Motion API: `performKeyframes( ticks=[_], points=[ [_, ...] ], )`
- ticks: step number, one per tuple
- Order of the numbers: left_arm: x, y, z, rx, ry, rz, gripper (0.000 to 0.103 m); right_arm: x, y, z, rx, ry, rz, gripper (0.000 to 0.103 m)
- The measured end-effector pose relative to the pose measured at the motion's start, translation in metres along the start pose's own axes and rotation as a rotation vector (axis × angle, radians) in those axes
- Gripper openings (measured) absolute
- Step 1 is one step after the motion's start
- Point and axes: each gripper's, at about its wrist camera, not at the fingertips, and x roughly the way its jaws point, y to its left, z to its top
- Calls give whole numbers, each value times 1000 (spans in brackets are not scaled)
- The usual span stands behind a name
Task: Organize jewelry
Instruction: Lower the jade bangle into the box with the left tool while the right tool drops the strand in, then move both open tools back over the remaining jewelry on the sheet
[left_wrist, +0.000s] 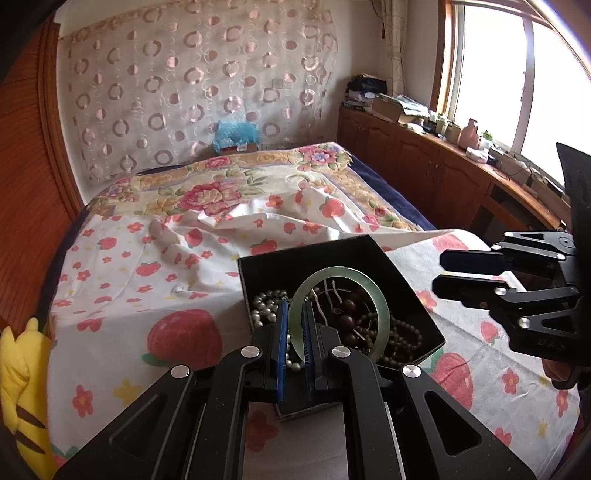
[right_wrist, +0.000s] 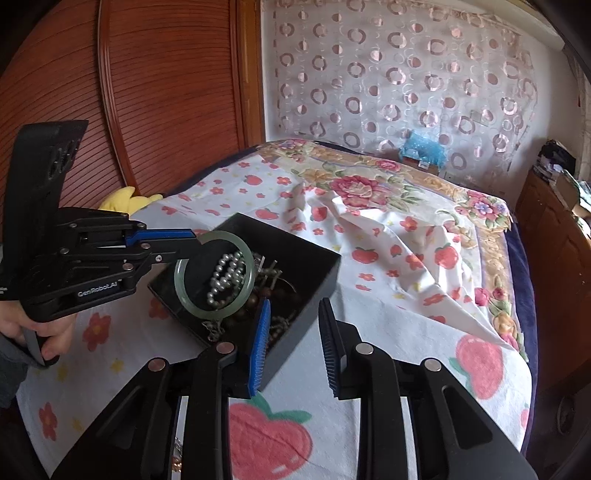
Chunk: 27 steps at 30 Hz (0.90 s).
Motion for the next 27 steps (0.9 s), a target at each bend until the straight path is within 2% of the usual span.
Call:
performKeyframes(
  ticks=[6,16,21,27],
  points=[
    [7,-8,-1,22,24,2,8,-7,-5,-14,28,0,-4,30],
    [-12,-9,-3,13,4,-2,8,-15,1,-37,54,12,-3,30],
    [-30,-12,-16,6,-3,-2,8,-23,7,-48,63,18,12,30],
    [-47,-14,-47,-18,13,-26,8,-25,24,-69,54,55,35,30]
  ],
)
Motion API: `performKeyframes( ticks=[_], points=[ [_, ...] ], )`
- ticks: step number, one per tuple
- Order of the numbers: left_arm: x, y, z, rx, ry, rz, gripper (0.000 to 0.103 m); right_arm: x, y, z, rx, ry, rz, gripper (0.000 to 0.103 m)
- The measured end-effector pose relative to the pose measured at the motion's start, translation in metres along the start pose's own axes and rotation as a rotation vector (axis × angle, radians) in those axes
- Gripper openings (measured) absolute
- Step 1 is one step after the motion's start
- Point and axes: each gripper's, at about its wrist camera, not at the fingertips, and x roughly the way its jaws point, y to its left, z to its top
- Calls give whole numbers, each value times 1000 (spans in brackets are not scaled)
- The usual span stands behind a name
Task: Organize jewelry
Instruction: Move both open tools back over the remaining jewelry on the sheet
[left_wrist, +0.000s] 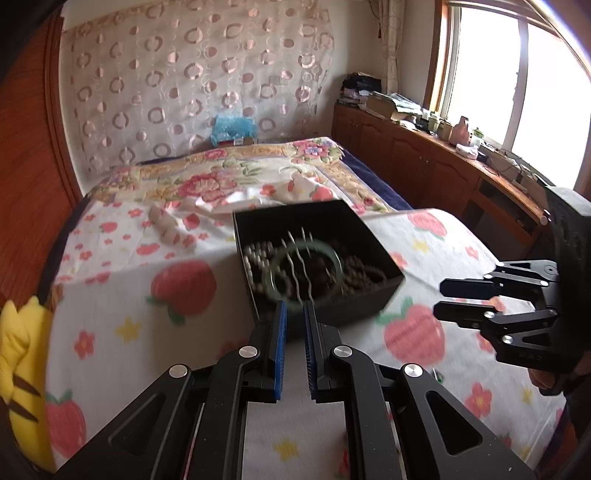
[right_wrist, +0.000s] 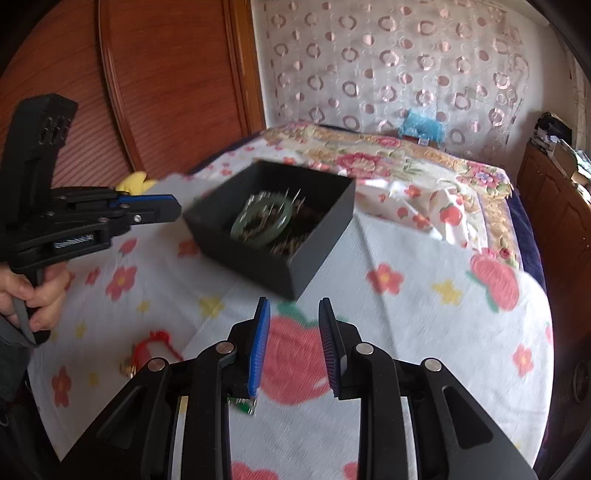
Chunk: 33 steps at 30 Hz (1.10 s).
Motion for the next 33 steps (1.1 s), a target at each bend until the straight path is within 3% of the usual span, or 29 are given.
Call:
performKeyframes(
  ticks=[16,26,33],
  points=[
    [-14,-6,-57,-17,72,-14,8,10,28,-30,-44,82,-2,30],
    [-36,-15,-80,-22,66,-18,8,17,48,-36,-132,161,-9,29],
    [-49,-17,-88,-32,60,-12,8,23,44,-30,-111,183,-22,30]
  ],
)
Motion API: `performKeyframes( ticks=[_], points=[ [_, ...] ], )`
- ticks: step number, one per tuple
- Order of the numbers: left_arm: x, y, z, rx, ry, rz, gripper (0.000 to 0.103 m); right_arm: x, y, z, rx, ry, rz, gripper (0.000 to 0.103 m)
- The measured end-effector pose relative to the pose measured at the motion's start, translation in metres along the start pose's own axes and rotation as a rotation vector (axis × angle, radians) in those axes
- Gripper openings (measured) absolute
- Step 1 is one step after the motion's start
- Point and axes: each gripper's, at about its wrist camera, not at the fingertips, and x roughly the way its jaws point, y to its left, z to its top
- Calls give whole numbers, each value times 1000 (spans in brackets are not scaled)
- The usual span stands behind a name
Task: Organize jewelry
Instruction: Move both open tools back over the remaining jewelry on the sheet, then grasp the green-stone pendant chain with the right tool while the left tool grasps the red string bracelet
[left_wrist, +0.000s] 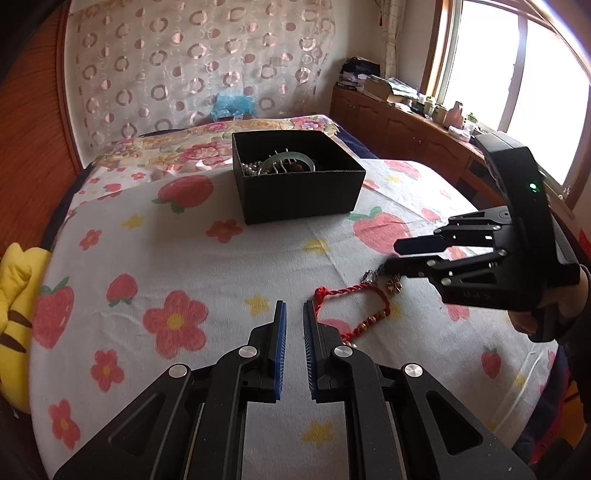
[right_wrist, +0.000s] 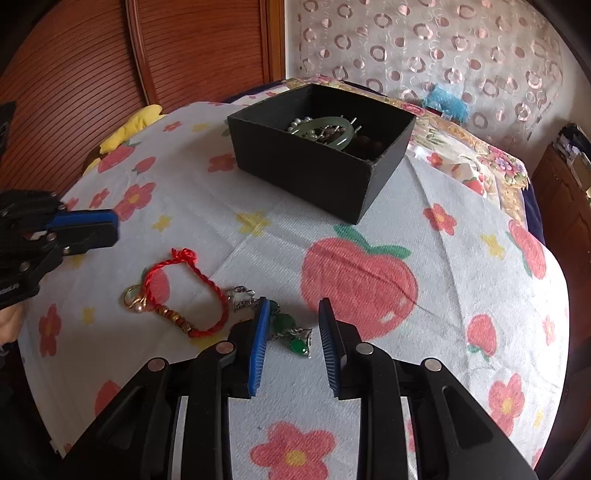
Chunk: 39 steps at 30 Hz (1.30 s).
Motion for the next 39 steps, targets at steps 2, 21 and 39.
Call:
performKeyframes(
  ticks=[2,21,39],
  points=[
    [-3,1,-1,-3,-3,2,8,2,-1,0,-11,7,-35,29],
    [16,-4,1,11,34,-12,9,-3,3,-3,-40,16,-1,13],
    [51,-27,20,106,97,-14,22,-55,-19,7,13,-118,-39,13]
  ],
)
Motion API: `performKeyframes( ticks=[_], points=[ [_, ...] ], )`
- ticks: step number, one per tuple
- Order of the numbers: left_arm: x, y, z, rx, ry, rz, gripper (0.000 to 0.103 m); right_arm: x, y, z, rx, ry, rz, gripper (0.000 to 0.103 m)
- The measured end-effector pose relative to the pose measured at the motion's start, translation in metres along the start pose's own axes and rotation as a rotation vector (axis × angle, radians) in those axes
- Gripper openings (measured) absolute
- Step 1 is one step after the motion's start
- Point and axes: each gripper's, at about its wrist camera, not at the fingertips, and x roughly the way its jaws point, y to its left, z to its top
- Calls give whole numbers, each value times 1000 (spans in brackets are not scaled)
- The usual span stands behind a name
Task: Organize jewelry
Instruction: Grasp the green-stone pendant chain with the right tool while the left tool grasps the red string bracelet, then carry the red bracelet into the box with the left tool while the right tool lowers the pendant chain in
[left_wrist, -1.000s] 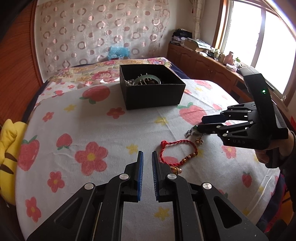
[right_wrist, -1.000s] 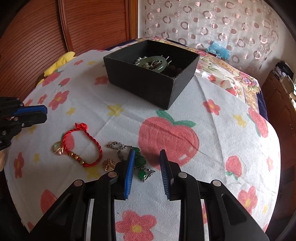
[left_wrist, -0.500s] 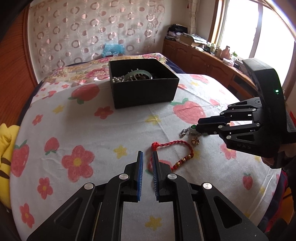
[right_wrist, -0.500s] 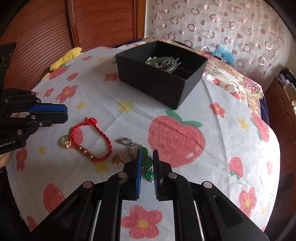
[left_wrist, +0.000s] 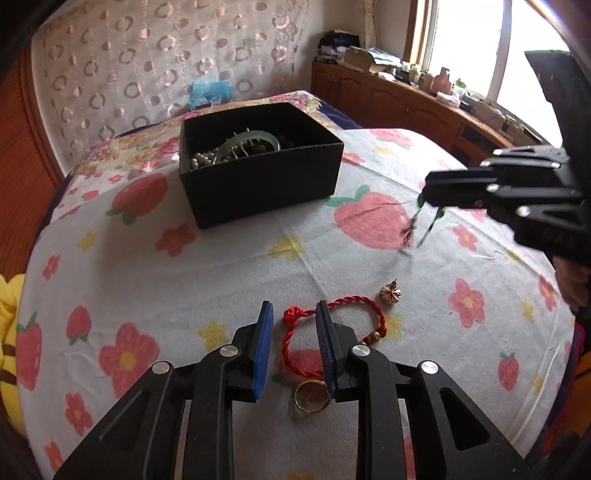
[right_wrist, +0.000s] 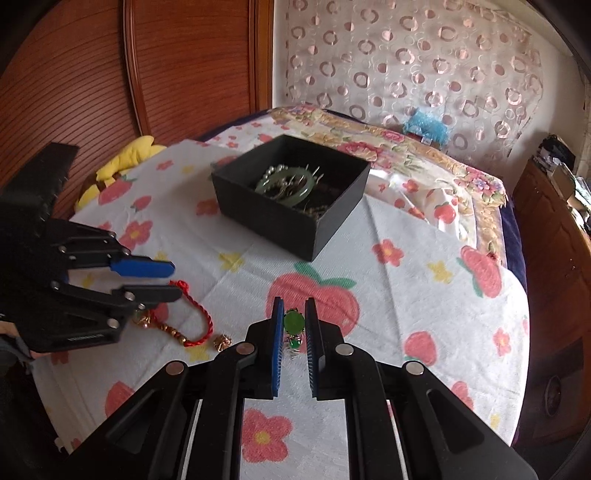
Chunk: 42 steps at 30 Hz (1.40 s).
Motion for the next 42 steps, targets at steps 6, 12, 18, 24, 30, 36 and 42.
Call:
performKeyframes(
  ticks=[6,12,18,24,30,36,42],
  points=[
    [8,0,0,5,12,-8,18,-6,0,3,0,-17,2,13],
    [7,2,1,4,-4,-5,6,-7,2,3,-3,-16,3,13],
    [-21,3,9,-24,-102,-1,6,-10,6,4,6,-30,6,13],
    [-50,4,21,-28,-174,-1,6,-18,9,7,12,-57,6,13],
    [-75,10,33,-23,-236,16,6,-28,8,16,9,-81,4,13],
    [-92,19,41,-29,-284,3,6,-39,8,24,21,-123,18,13],
    [-91,28,48,-37,-302,-11,6,-44,13,38,9,-161,27,13]
  ],
)
